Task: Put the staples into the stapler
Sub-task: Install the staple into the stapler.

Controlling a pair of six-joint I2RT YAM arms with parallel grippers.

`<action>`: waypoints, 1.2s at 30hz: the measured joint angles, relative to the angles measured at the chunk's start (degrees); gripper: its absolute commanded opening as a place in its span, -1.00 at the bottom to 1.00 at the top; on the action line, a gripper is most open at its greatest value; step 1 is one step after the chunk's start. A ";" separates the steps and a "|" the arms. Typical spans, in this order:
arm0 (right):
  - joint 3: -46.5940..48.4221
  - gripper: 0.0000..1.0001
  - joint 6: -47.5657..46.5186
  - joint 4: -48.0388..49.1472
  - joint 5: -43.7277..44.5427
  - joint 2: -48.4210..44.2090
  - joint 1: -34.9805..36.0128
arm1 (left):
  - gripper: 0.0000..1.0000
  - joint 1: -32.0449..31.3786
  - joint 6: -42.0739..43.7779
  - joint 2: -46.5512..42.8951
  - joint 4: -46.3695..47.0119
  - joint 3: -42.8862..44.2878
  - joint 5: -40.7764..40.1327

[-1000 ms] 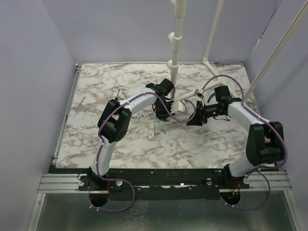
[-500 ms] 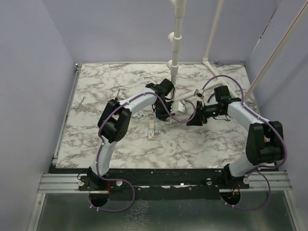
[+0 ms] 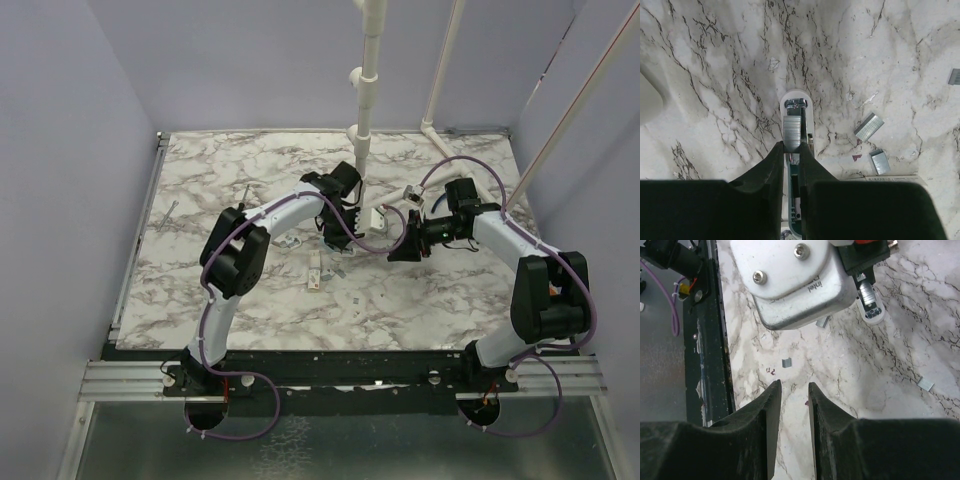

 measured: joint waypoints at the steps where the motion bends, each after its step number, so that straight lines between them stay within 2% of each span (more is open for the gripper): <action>1: 0.00 -0.36 0.00 -0.02 0.00 0.00 0.00 | -0.99 0.00 -0.02 -0.31 0.11 -0.22 0.02; 36: 0.02 -0.36 -0.07 -0.52 -0.02 0.00 0.00 | -0.99 0.00 -1.22 -1.16 0.44 -2.01 0.04</action>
